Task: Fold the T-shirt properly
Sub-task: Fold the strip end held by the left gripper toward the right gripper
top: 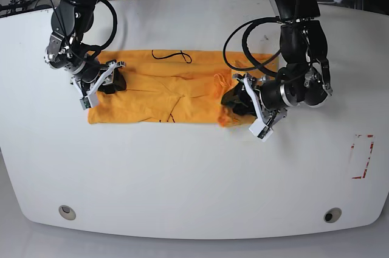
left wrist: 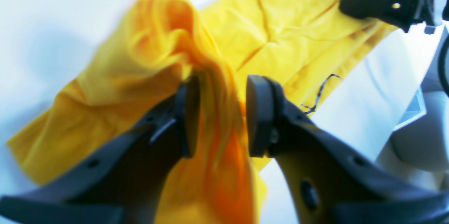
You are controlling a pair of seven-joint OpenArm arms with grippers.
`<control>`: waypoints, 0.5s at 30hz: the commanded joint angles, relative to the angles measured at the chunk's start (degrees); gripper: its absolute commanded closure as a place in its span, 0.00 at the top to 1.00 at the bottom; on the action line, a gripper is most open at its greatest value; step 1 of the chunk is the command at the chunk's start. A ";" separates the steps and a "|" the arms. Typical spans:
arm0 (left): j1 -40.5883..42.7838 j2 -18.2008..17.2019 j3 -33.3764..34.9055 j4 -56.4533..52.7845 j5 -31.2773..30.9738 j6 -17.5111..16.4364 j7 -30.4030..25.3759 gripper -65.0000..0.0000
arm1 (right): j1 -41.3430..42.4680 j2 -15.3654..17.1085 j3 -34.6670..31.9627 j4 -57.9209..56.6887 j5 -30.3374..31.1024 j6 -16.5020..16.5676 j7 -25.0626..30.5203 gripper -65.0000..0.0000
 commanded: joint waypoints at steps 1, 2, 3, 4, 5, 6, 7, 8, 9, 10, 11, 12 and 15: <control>-2.19 0.78 1.29 0.86 -1.44 2.26 -0.92 0.38 | -0.59 0.11 -0.07 -0.30 -3.55 -0.53 -4.98 0.32; -2.45 1.39 2.08 0.86 -1.53 2.70 -0.65 0.38 | -0.59 0.11 -0.07 -0.30 -3.55 -0.53 -4.98 0.32; -2.72 2.10 3.14 0.86 -1.53 2.79 -0.48 0.38 | -0.59 0.11 -0.07 -0.30 -3.55 -0.53 -4.98 0.32; -2.89 2.71 4.46 1.12 -1.70 2.79 -0.22 0.38 | -0.59 0.11 0.02 -0.30 -3.55 -0.53 -4.98 0.32; -3.07 3.50 6.66 1.12 -2.23 2.70 0.40 0.38 | -0.59 0.11 0.02 -0.30 -3.55 -0.53 -4.98 0.32; -3.16 3.94 8.15 1.21 -2.85 2.70 0.84 0.38 | -0.59 0.11 0.02 -0.30 -3.55 -0.53 -4.98 0.32; -3.33 4.29 9.38 1.38 -3.46 2.70 1.02 0.38 | -0.50 0.11 0.02 -0.30 -3.55 -0.53 -4.98 0.32; -3.95 4.47 10.26 2.70 -4.16 2.88 1.10 0.38 | -0.50 0.11 0.02 -0.30 -3.55 -0.53 -4.98 0.32; -4.39 4.38 10.26 3.85 -4.25 2.88 1.10 0.38 | -0.41 0.11 0.02 -0.30 -3.55 -0.53 -4.98 0.32; -4.65 4.38 10.26 5.16 -4.43 2.88 1.28 0.38 | -0.41 0.11 0.02 -0.21 -3.55 -0.53 -4.98 0.32; -4.74 4.12 10.26 6.75 -4.25 2.96 1.37 0.38 | -0.24 0.11 -0.07 0.14 -3.55 -0.53 -5.07 0.32; -4.74 3.77 10.17 7.89 -3.64 3.05 1.28 0.38 | 0.38 0.11 0.02 1.28 -3.55 -0.53 -5.16 0.33; -3.68 0.16 10.08 10.70 -0.74 3.05 1.28 0.38 | 0.73 0.11 0.19 5.24 -3.46 -0.53 -6.91 0.33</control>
